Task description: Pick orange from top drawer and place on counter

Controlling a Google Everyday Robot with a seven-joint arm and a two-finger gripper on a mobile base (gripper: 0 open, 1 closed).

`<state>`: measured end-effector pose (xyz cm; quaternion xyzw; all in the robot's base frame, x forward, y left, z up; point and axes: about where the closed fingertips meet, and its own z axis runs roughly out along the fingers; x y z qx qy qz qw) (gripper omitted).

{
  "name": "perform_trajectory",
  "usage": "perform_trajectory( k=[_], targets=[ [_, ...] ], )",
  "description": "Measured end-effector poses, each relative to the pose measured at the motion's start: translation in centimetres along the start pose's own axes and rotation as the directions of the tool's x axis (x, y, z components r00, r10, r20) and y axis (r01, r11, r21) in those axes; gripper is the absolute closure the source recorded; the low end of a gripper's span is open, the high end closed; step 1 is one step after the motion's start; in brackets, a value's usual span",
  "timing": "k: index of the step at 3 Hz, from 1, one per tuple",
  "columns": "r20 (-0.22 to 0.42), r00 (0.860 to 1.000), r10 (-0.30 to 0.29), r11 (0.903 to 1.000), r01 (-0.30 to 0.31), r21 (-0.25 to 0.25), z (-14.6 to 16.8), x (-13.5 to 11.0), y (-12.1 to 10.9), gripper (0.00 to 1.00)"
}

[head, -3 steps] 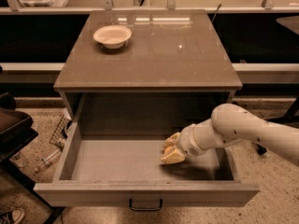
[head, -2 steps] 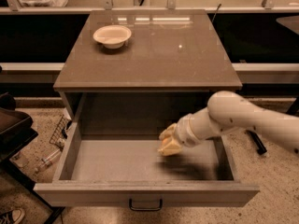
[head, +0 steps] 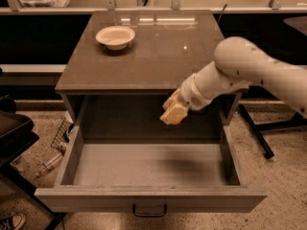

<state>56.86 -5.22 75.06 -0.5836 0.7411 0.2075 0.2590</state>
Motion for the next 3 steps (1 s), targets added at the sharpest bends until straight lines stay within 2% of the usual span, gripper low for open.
perform_trajectory(
  k=[1, 2, 3],
  targets=[
    [-0.011, 1.0, 0.021, 0.9994, -0.021, 0.028, -5.7, -3.6, -2.9, 1.0],
    [0.015, 1.0, 0.026, 0.9956, -0.028, 0.089, -11.1, -7.9, -7.1, 1.0],
    [0.052, 0.998, 0.018, 0.992, -0.024, 0.124, -12.2, -10.1, -10.4, 1.0]
  ],
)
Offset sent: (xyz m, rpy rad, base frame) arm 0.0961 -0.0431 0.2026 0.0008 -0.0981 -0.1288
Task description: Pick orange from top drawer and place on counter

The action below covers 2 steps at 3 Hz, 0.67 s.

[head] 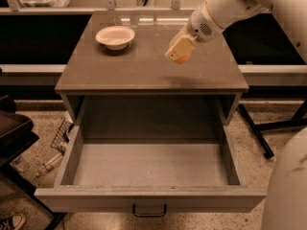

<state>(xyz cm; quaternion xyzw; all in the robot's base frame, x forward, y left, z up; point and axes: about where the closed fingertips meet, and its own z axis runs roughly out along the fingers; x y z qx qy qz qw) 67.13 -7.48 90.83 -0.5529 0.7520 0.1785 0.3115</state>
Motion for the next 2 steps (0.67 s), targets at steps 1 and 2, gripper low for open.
perform_trajectory(
  k=[1, 2],
  targets=[
    [0.071, 0.997, -0.003, 1.0, 0.003, -0.004, 4.5, 0.6, -2.8, 1.0],
    [0.129, 0.991, 0.03, 0.9995, -0.03, -0.005, 8.3, 3.8, -3.4, 0.96]
  ],
)
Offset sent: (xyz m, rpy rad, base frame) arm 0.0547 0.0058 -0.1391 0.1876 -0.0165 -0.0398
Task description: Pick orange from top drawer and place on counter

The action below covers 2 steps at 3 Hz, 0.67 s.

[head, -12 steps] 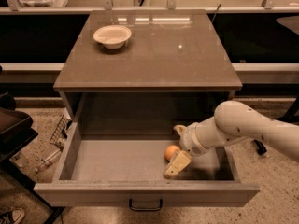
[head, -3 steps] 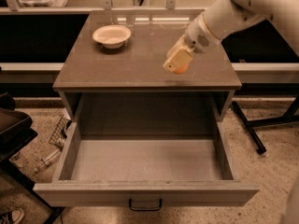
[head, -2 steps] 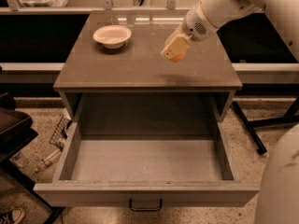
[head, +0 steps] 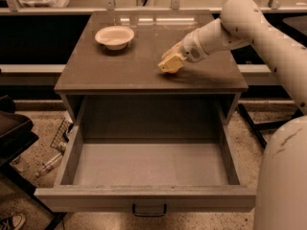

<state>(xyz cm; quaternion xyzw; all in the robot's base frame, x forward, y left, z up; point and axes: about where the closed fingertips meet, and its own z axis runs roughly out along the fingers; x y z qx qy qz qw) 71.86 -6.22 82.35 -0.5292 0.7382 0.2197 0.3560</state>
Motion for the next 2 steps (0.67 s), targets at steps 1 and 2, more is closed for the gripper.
perform_trajectory(
  k=[1, 2],
  targets=[
    [0.0, 1.0, 0.0, 1.0, 0.0, 0.0, -0.53, -0.62, -0.04, 0.74],
    [0.0, 1.0, 0.0, 1.0, 0.0, 0.0, -0.64, -0.76, -0.05, 0.5]
  ],
)
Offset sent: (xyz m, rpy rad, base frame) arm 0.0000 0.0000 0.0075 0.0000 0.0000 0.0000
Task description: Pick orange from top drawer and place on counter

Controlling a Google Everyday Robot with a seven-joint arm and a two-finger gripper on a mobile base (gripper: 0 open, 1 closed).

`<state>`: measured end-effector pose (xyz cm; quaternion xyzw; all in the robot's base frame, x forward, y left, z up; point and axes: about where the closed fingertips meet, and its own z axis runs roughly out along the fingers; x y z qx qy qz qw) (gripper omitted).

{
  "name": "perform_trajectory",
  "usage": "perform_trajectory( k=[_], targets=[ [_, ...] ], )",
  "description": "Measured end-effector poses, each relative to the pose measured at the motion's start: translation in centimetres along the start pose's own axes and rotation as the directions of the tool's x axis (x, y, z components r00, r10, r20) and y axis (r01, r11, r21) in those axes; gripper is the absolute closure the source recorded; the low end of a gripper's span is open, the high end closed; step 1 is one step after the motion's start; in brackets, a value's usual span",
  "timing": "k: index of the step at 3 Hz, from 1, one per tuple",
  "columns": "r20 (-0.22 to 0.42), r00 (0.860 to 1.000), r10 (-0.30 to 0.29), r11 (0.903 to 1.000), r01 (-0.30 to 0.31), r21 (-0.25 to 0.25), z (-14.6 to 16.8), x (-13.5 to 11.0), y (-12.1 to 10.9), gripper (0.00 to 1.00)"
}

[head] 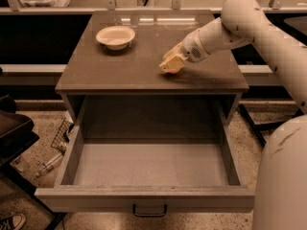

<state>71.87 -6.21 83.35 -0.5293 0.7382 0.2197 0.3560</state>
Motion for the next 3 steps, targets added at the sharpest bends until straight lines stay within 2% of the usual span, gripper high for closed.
perform_trajectory(
  k=[1, 2, 3],
  targets=[
    [-0.001, 1.0, 0.0, 1.0, 0.0, -0.005, 0.29, 0.0, 0.09, 0.28],
    [-0.002, 1.0, 0.0, 0.9999, 0.0, -0.013, 0.82, 0.01, 0.26, 0.0],
    [-0.002, 1.0, 0.0, 0.9999, 0.0, -0.014, 0.83, 0.01, 0.26, 0.0]
  ],
)
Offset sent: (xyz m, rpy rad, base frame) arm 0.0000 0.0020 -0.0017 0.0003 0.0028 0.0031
